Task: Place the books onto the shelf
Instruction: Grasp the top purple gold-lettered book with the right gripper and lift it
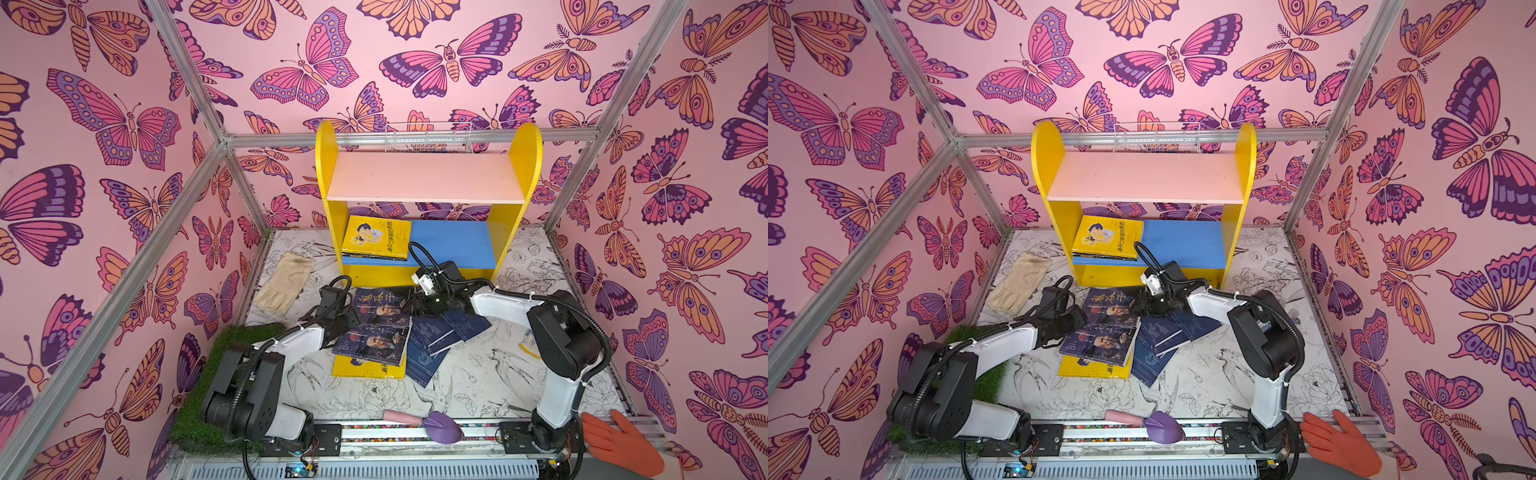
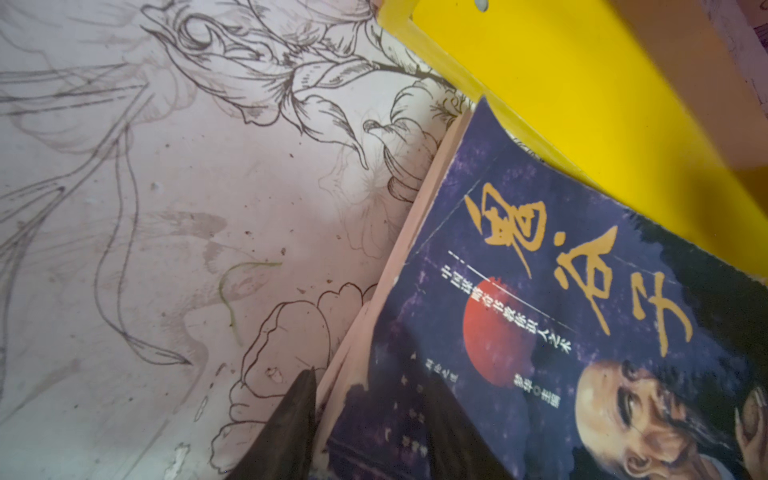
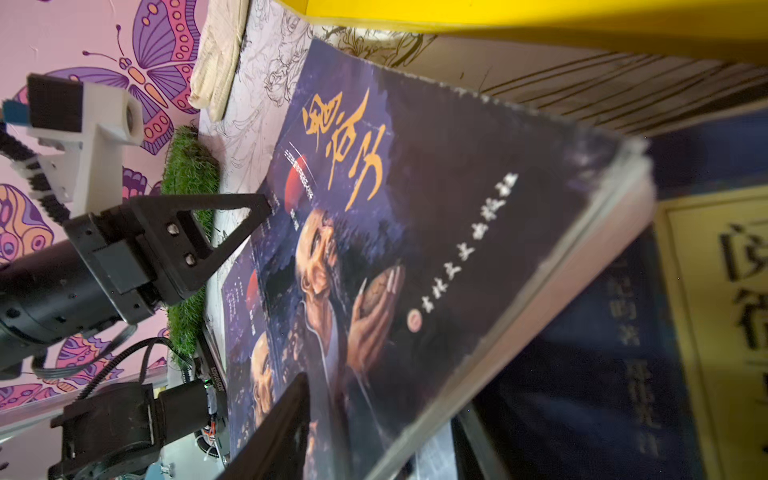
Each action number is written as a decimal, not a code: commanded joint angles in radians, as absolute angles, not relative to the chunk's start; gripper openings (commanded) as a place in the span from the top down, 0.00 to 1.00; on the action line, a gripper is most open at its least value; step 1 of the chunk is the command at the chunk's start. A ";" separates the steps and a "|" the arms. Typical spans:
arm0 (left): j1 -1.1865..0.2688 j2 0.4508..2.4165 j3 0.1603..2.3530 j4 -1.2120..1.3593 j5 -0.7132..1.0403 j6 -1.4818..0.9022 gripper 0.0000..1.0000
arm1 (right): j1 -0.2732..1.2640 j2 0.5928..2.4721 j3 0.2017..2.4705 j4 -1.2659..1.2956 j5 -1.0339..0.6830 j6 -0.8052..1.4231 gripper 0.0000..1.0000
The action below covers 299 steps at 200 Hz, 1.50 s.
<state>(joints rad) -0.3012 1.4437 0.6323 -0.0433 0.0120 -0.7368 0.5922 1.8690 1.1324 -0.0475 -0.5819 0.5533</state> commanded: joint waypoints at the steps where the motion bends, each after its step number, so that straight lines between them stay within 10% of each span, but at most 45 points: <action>1: -0.334 1.451 0.593 -0.126 0.066 -0.722 0.61 | 0.597 1.846 1.142 0.021 -0.627 0.583 0.50; 66: -0.349 1.446 0.606 -0.126 0.089 -0.686 0.70 | 0.598 1.763 1.118 0.077 -0.611 0.620 0.63; 116: -0.353 1.391 0.600 -0.127 0.095 -0.676 0.64 | 0.598 1.747 1.081 0.126 -0.608 0.627 1.00; 148: -0.305 1.284 0.581 -0.136 0.075 -0.763 0.35 | 0.587 1.690 1.029 0.181 -0.689 0.609 1.00; 195: -0.181 1.082 0.576 -0.077 0.225 -0.815 0.22 | 0.516 1.540 0.894 0.401 -0.821 0.711 1.00; 299: -0.153 1.151 0.526 0.308 0.633 -0.902 0.25 | 0.477 1.518 0.917 0.551 -0.864 0.827 1.00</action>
<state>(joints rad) -0.1574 1.1294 0.5564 0.1730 0.5289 -0.8658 0.4774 1.5131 0.8684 0.3988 -0.8249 0.7704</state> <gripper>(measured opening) 0.801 0.131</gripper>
